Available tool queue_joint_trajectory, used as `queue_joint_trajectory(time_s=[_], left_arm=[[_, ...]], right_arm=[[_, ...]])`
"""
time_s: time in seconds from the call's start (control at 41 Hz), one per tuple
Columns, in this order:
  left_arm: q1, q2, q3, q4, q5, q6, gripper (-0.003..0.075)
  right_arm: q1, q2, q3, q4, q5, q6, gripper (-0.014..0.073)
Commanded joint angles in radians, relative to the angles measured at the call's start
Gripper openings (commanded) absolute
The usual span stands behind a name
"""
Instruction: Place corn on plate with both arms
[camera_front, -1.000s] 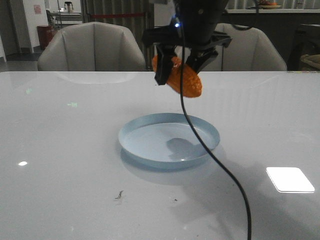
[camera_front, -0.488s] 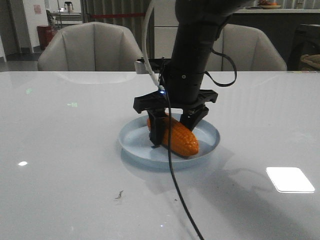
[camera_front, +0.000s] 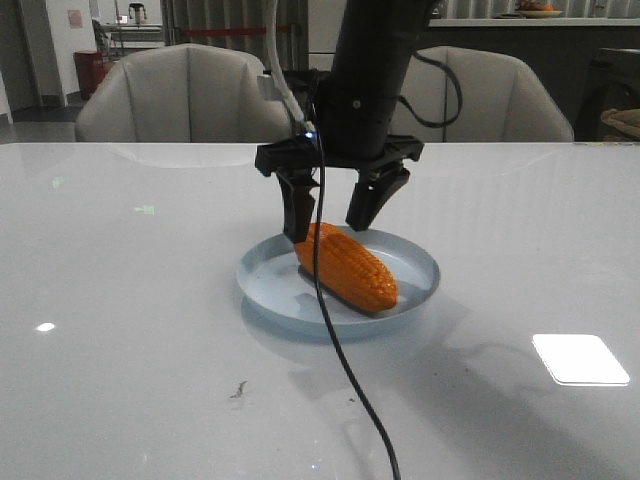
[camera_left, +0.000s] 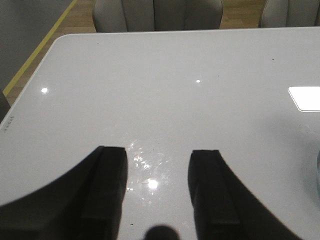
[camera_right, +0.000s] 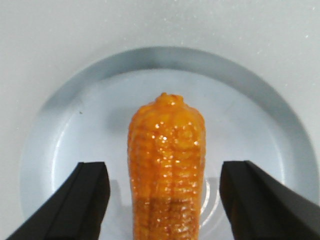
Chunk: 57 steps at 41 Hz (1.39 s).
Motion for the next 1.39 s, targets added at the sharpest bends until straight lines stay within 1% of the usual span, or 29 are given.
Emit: queue_joint_trajectory(time_s=[0.0, 0.098, 0.244, 0.463, 0.585, 0.683, 0.756, 0.878, 1.024, 1.195, 1.268, 1.366], left_arm=[[0.001, -0.009, -0.028, -0.015, -0.075, -0.001, 0.0368], [0.001, -0.009, -0.028, -0.015, -0.075, -0.001, 0.0368], [0.001, -0.009, -0.028, -0.015, -0.075, -0.001, 0.0368], [0.001, -0.009, -0.028, -0.015, -0.075, -0.001, 0.0368], [0.001, -0.009, -0.028, -0.015, -0.075, -0.001, 0.0368], [0.001, -0.009, -0.028, -0.015, -0.075, -0.001, 0.0368], [0.001, -0.009, -0.028, -0.015, -0.075, -0.001, 0.0368], [0.001, -0.007, -0.028, -0.015, -0.075, -0.001, 0.0368], [0.001, -0.007, -0.028, -0.013, -0.075, -0.001, 0.0368], [0.001, -0.007, -0.028, -0.013, -0.075, -0.001, 0.0368], [0.001, -0.007, -0.028, -0.013, -0.075, -0.001, 0.0368], [0.001, -0.007, -0.028, -0.013, -0.073, -0.001, 0.0368]], right_arm=[[-0.020, -0.101, -0.084, -0.036, 0.053, -0.011, 0.0573], [-0.042, -0.138, -0.130, -0.045, 0.103, -0.021, 0.0573], [-0.093, -0.245, -0.143, -0.037, 0.097, -0.021, 0.0573], [-0.205, -0.442, -0.143, -0.035, 0.100, -0.021, 0.0573], [-0.269, -0.528, -0.121, -0.035, 0.093, -0.027, 0.0573], [-0.317, -0.607, -0.061, -0.035, 0.069, -0.036, 0.0570], [-0.345, -0.669, 0.011, -0.035, 0.032, -0.046, 0.0570], [-0.394, -0.798, 0.194, -0.035, -0.063, -0.047, 0.0570], [-0.451, -0.965, 0.483, -0.035, -0.198, -0.047, 0.0570], [-0.531, -1.170, 0.799, -0.022, -0.277, -0.040, 0.0570], [-0.546, -1.247, 0.919, -0.017, -0.308, -0.040, 0.0570], [-0.547, -1.346, 1.038, -0.014, -0.356, -0.040, 0.0570]])
